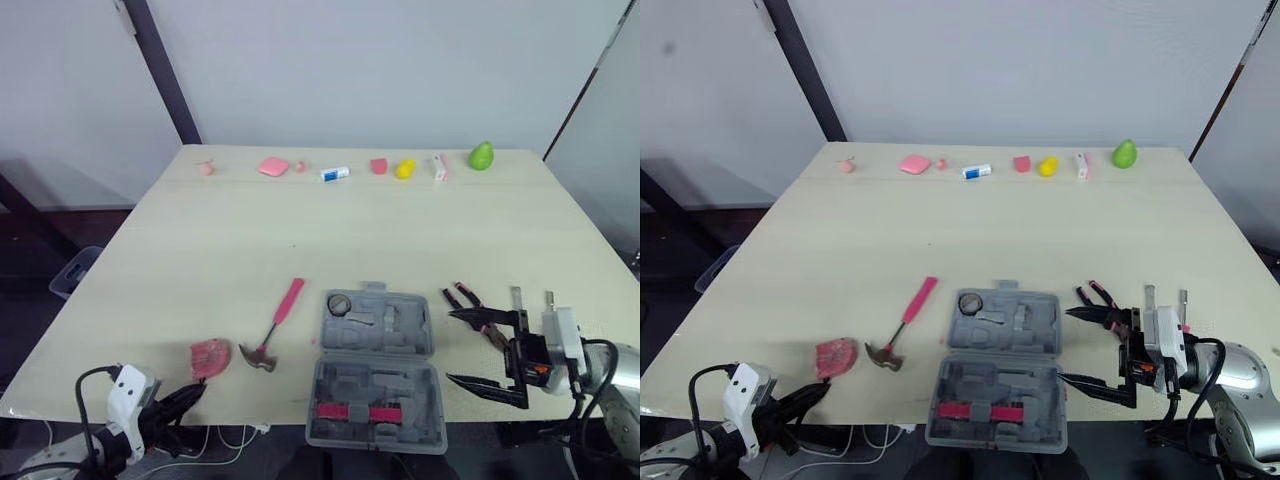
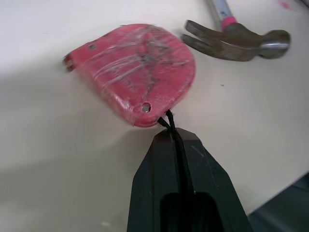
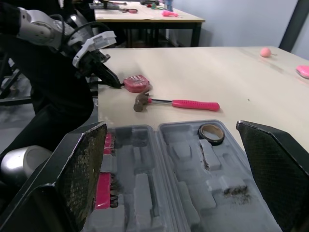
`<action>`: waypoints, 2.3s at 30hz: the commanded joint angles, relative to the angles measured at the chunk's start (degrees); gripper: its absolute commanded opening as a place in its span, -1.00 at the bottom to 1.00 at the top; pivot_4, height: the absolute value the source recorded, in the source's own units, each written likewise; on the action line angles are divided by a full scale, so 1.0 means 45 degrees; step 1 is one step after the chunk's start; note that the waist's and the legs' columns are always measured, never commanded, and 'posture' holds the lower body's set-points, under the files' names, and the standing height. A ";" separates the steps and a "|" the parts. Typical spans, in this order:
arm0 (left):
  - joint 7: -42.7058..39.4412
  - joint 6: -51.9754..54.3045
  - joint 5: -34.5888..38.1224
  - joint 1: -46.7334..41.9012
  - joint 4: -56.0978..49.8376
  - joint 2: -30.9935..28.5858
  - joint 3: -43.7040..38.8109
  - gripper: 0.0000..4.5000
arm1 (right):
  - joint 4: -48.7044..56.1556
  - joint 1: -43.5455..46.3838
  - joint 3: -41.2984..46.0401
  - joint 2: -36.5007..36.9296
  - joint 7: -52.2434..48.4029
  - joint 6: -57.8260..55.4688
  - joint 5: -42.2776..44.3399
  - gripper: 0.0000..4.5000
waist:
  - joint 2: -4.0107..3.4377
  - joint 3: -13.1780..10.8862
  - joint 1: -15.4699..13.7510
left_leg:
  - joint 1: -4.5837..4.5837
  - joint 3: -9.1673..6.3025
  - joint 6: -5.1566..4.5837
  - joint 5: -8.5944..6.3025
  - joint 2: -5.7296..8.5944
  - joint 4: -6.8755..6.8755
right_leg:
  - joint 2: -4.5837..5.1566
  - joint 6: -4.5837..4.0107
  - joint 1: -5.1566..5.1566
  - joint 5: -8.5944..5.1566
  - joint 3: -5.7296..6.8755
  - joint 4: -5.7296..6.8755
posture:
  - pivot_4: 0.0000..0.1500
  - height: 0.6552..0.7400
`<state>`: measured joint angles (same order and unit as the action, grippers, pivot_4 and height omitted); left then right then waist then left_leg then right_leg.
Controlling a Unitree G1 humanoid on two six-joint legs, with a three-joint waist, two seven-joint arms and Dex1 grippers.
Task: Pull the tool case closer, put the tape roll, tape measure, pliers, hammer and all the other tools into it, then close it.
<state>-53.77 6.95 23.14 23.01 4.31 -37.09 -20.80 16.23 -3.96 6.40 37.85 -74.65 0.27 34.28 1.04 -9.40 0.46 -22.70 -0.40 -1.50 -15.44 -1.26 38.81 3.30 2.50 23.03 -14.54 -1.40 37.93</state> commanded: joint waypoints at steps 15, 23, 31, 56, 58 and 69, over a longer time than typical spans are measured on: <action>-0.3235 -0.2582 0.0478 0.0076 0.1002 -0.1267 -0.0767 0.85 | -0.0815 0.0244 -0.0087 0.0034 -0.0607 0.1136 -0.0563 1.00 | -0.0006 -0.0002 -0.0018 | 0.0010 0.0010 0.0002 0.0000 0.0002 -0.0082 | 0.0148 -0.0010 0.0018 0.0000 0.0161 -0.0027 | 1.00 1.00; -0.4405 -0.3545 -0.0314 -0.1684 0.2301 -0.2592 -0.0126 0.97 | -0.0746 0.0148 -0.0072 0.0003 -0.0329 0.1241 -0.0627 1.00 | -0.0010 -0.0004 -0.0083 | 0.0007 0.0016 0.0001 0.0000 0.0008 -0.0086 | 0.0183 -0.0010 0.0019 0.0002 0.0217 -0.0035 | 1.00 1.00; -0.4585 -0.4037 -0.2159 -0.4135 0.3870 -0.3792 0.1670 0.97 | -0.0668 0.0214 -0.0064 -0.0024 -0.0033 0.1315 -0.0723 1.00 | -0.0012 -0.0005 -0.0085 | 0.0007 0.0029 -0.0001 0.0001 0.0019 -0.0090 | 0.0156 -0.0004 0.0020 0.0004 0.0281 -0.0036 | 1.00 1.00; -0.4624 -0.7429 -0.4007 -0.8330 1.0811 -0.2387 0.3994 0.97 | -0.0259 0.0251 0.0043 0.0096 0.0524 0.1125 -0.0606 1.00 | -0.0093 0.0025 -0.0181 | 0.0131 0.0040 -0.0005 0.0004 0.0029 -0.0066 | 0.0016 0.0055 -0.0081 0.0032 0.0280 0.0018 | 1.00 1.00; -0.4546 -0.7705 -0.4110 -0.8523 1.1208 -0.2366 0.4088 0.97 | -0.0225 0.0215 0.0078 0.0138 0.0559 0.1116 -0.0597 1.00 | -0.0125 0.0043 -0.0267 | 0.0178 0.0049 -0.0005 0.0004 0.0023 -0.0071 | 0.0015 0.0056 -0.0124 0.0029 0.0270 0.0018 | 1.00 1.00; -0.4509 -0.7220 -0.4617 -0.8745 1.1009 -0.2316 0.4765 0.97 | -0.0252 0.0167 -0.0074 0.0047 0.0681 0.1248 -0.0738 1.00 | -0.0299 0.0147 -0.0283 | 0.0197 0.0078 -0.0005 0.0004 0.0034 -0.0075 | -0.0020 0.0057 -0.0126 0.0029 0.0217 0.0019 | 1.00 1.00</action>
<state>-74.74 -27.20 4.71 -17.38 53.32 -48.12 -1.61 13.20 -3.40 5.34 37.95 -71.85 5.11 30.45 -0.30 -8.74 -0.81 -21.82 -0.06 -1.52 -15.42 -1.11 38.47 3.20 2.76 22.46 -14.41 -0.44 38.01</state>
